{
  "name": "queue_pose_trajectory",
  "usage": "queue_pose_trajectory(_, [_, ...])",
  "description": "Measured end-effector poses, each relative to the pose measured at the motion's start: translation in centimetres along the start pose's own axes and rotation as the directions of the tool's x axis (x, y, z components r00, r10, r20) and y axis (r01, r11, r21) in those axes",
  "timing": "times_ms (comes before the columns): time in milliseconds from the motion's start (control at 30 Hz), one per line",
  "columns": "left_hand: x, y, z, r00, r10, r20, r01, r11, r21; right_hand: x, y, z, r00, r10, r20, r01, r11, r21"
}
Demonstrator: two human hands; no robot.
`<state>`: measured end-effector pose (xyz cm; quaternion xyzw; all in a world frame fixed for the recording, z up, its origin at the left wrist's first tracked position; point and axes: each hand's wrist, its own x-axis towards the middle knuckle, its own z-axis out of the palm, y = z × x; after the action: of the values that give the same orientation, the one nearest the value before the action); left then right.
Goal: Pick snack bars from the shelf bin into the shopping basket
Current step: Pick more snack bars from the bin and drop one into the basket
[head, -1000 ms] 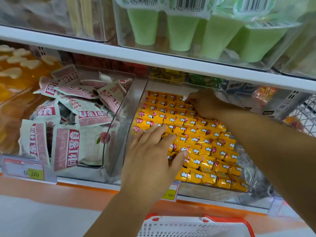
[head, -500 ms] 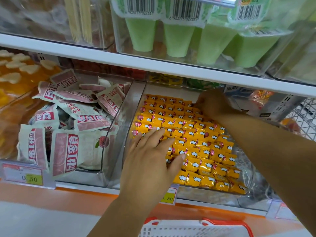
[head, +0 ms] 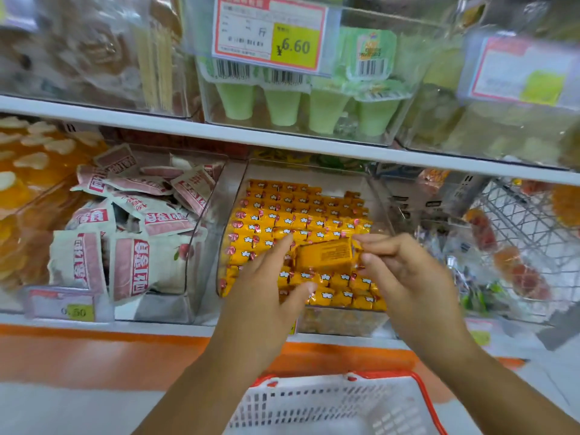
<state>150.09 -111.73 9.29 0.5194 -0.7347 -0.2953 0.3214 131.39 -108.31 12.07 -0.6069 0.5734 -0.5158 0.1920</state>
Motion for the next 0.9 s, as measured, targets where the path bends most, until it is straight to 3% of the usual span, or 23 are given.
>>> queue_pose_trajectory(100, [-1.9,0.7,-0.5,0.997,0.031,0.064,-0.028,0.998,-0.056,-3.8,-1.1,-0.4,0.992,0.123,0.003,-0.119,0.950,0.290])
queue_pose_trajectory(200, [-3.6,1.3,-1.1,0.995,0.036,0.089,-0.023,0.990,-0.143,-5.7,-1.7,-1.3,0.960,0.279,0.011,-0.255,0.861,0.440])
queue_pose_trajectory(367, [-5.3,2.2,-1.3,0.991,-0.037,0.131,0.074,0.954,-0.289,-6.7,-3.2,-2.6,0.909,0.387,0.155,-0.410,0.768,0.491])
queue_pose_trajectory(467, [-5.2,2.8,-1.5,0.984,-0.070,0.167,0.128,0.919,-0.373,-6.8,-2.8,-2.9,0.901,0.405,0.156,-0.427,0.764,0.483])
queue_pose_trajectory(567, [-4.6,3.3,-2.1,0.972,-0.121,0.201,0.212,0.820,-0.532,-6.4,-2.2,-3.4,0.888,0.424,0.176,-0.448,0.717,0.534])
queue_pose_trajectory(700, [-4.2,3.2,-2.5,0.960,-0.134,0.247,0.262,0.745,-0.614,-5.9,-1.6,-4.7,0.881,0.387,0.272,-0.469,0.636,0.612])
queue_pose_trajectory(900, [-4.0,3.6,-1.7,0.958,-0.137,0.253,0.274,0.702,-0.657,-5.8,-1.1,-5.3,0.885,0.389,0.257,-0.461,0.649,0.604])
